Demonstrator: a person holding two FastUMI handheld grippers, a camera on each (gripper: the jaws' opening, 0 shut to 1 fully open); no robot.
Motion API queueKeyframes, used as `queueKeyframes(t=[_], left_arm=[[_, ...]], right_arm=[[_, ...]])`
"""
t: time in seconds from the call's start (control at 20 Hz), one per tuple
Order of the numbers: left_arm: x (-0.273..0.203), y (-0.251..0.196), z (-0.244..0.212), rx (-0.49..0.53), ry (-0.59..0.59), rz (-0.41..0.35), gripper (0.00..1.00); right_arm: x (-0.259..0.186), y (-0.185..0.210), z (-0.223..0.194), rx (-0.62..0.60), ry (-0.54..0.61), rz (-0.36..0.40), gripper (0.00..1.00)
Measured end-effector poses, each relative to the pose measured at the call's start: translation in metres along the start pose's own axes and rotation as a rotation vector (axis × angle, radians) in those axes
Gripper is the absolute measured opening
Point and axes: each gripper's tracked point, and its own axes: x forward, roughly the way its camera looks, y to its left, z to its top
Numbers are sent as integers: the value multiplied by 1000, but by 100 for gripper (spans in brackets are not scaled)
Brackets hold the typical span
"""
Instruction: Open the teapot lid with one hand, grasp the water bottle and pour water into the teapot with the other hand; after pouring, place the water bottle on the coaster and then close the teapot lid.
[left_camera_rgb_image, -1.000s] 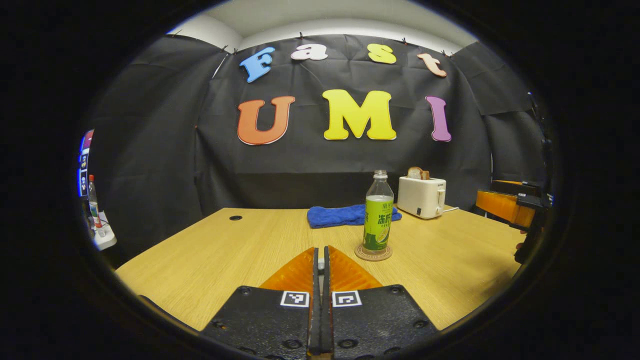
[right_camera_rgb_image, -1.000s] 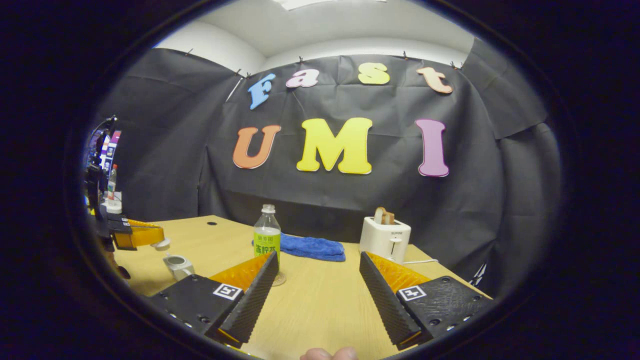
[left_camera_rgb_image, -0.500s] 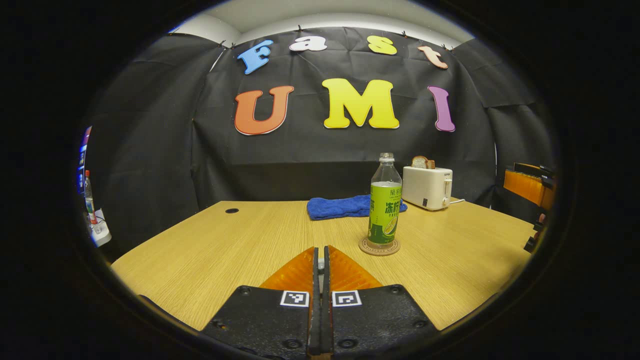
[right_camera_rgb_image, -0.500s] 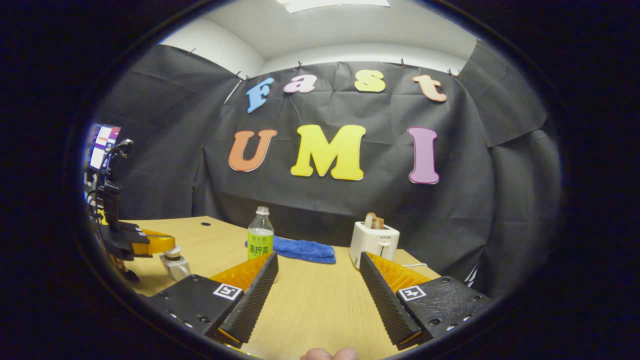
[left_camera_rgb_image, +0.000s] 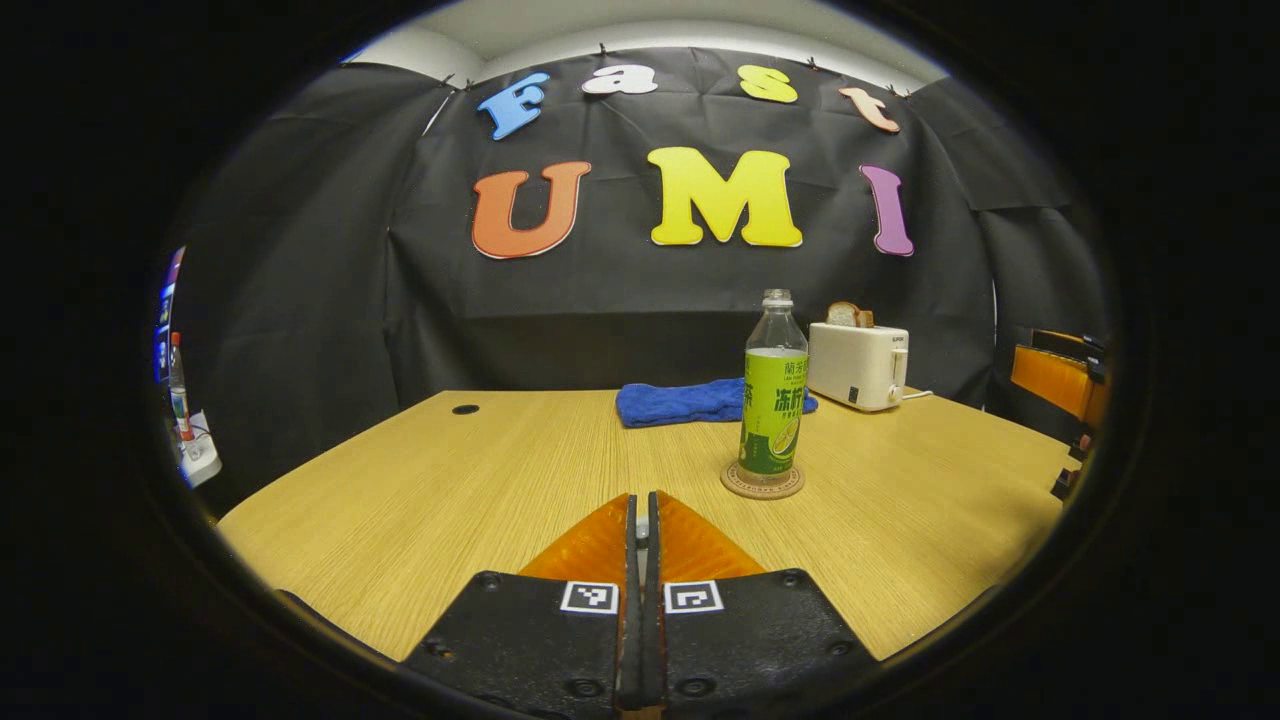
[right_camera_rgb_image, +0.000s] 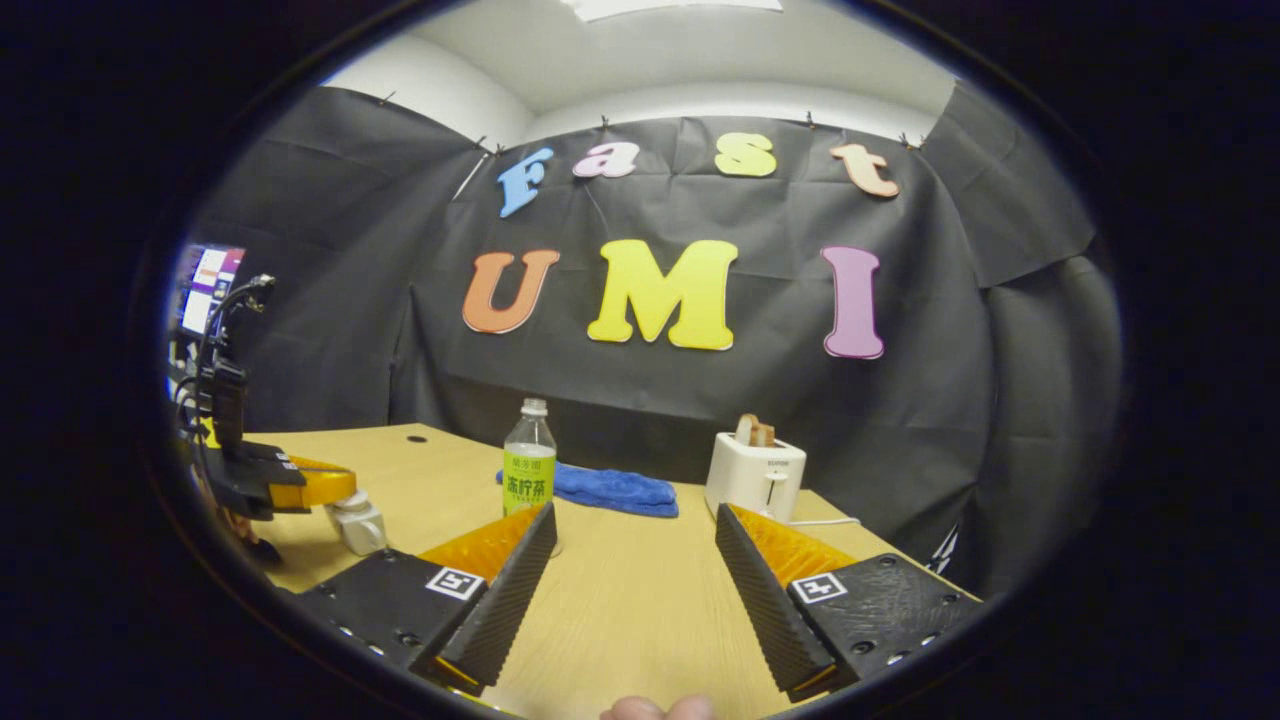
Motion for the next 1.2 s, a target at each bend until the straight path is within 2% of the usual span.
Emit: queueKeyframes(t=[0.05, 0.1, 0.15, 0.3, 0.35, 0.55, 0.75, 0.85, 0.95, 1.2], left_arm=[[0, 0, -1, -7, 4, -1, 3], [0, 0, 0, -8, 0, 5, 3], [0, 1, 0, -7, -1, 10, 3], [1, 0, 0, -16, -3, 16, 8], [1, -1, 3, -13, -10, 19, 13], [-15, 5, 23, -3, -39, 76, 99], [-42, -3, 54, -27, -98, 104, 97], [-57, -9, 69, -9, -130, 117, 97], [-72, -19, 78, 9, -141, 128, 97], [-103, -48, 92, -1, -190, 112, 97]], right_arm=[[-1, 0, -1, 4, 3, 0, 99], [-1, -1, -3, 6, 7, -1, 95], [-1, 0, -4, 12, 12, 3, 98], [-3, -1, -7, 26, 21, 1, 96], [-3, -2, -9, 34, 23, 0, 95], [-8, -5, -15, 66, 37, -11, 95], [-18, -7, -12, 83, 25, -30, 98], [-26, -10, -1, 89, 0, -47, 95], [-35, -10, 9, 94, -21, -57, 98], [-60, -8, 24, 83, -50, -64, 95]])
